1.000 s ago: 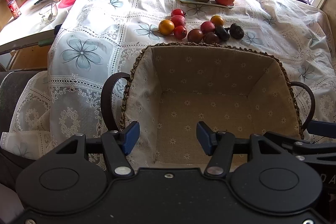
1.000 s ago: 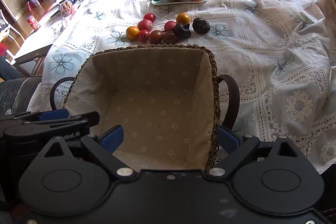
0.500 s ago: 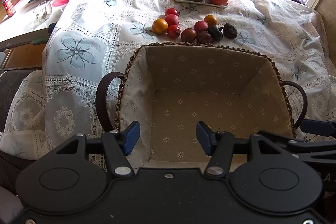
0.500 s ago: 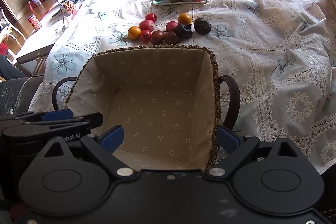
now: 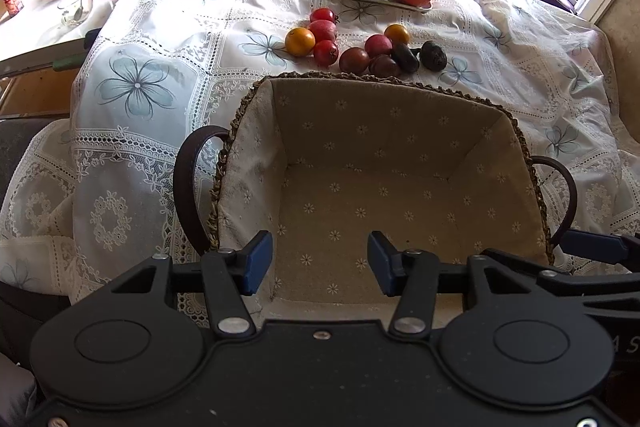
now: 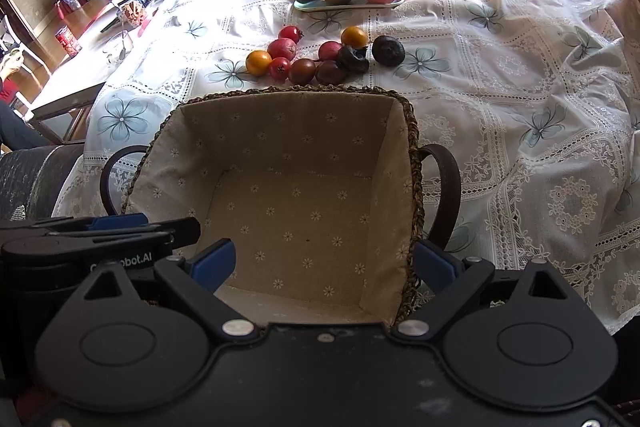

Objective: Organize fruits
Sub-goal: 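Move both tools forward over the loose fruits beside the plate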

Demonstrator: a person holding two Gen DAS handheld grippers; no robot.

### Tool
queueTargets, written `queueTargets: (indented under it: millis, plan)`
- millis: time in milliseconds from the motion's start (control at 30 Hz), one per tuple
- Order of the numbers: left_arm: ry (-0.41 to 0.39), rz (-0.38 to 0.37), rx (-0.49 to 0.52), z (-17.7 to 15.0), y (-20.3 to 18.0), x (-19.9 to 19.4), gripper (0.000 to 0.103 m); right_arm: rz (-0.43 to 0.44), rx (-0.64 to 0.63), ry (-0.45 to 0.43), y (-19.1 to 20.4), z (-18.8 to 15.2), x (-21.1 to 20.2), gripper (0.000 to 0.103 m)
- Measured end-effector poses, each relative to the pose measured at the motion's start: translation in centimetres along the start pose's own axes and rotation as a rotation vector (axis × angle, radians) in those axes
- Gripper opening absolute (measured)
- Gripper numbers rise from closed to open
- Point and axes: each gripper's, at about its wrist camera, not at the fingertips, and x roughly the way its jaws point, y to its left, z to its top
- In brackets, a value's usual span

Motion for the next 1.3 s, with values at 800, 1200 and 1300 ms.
queueTargets:
  millis: [800, 1200, 1300]
  plan:
    - [-0.22, 0.057, -0.018, 11.6, 0.2, 0.4, 0.048, -0.024, 0.19, -0.176, -3.9, 12.1, 2.2, 0.093]
    - [-0.027, 0.052, -0.032, 19.2, -0.8, 10.8, 0.048, -0.115, 0.462, -0.052, -7.0, 20.6, 14.0, 0.093]
    - [0.034, 0.053, -0.087, 19.9, -0.2, 13.4, 0.048, -0.155, 0.512, -0.027, -7.9, 21.0, 16.2, 0.093]
